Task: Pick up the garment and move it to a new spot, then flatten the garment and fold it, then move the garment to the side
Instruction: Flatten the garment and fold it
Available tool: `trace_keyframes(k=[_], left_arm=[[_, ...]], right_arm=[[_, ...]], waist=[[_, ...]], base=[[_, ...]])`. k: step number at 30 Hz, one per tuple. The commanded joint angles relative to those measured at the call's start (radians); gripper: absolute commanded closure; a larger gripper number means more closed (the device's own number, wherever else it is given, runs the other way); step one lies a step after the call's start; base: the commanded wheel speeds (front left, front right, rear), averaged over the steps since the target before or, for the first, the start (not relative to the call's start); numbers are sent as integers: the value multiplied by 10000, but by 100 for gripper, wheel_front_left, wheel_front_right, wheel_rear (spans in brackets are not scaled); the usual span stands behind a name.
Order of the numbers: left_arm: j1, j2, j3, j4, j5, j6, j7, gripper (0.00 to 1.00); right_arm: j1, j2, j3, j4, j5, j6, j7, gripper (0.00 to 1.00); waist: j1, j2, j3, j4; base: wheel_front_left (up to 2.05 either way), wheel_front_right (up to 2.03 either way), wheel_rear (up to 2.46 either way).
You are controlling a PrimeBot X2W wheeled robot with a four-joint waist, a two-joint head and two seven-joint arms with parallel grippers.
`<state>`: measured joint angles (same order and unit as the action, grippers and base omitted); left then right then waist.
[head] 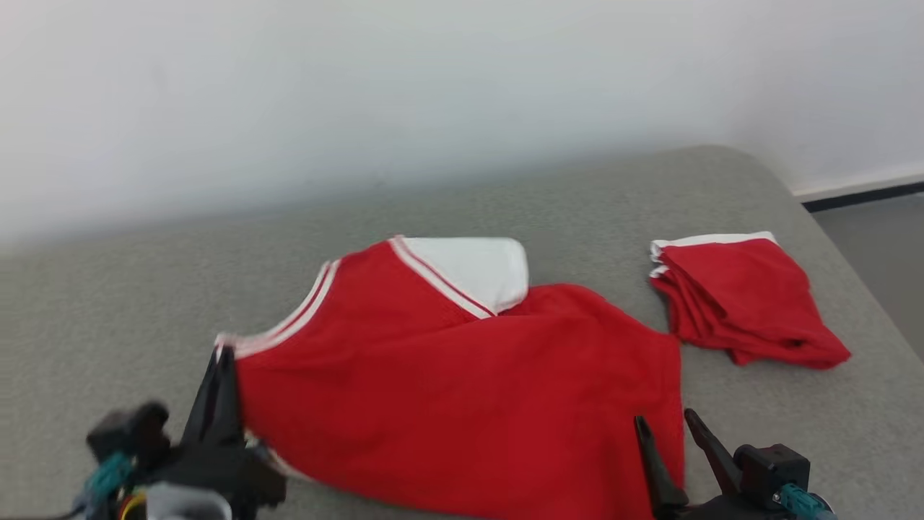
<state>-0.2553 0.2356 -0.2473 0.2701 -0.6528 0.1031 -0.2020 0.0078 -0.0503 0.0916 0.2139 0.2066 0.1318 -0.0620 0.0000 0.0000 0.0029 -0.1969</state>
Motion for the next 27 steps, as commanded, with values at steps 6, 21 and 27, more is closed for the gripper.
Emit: trace_keyframes(k=[6, 21, 27], left_arm=[[1707, 200, 522, 354, -178, 486, -281, 100], [2843, 677, 1647, 709, -1692, 1279, 1586, 0], [2524, 1372, 1726, -452, -1319, 2084, 2348, 0]], right_arm=[[-58, -8, 197, -21, 93, -24, 55, 0], [-13, -5, 143, -93, 54, -24, 90, 0], [-46, -5, 130, -84, 132, -24, 5, 0]], waist=[[0, 0, 68, 890], [0, 0, 113, 566], [0, 0, 258, 334]], base=[[0, 0, 0], [0, 0, 0], [0, 0, 0]])
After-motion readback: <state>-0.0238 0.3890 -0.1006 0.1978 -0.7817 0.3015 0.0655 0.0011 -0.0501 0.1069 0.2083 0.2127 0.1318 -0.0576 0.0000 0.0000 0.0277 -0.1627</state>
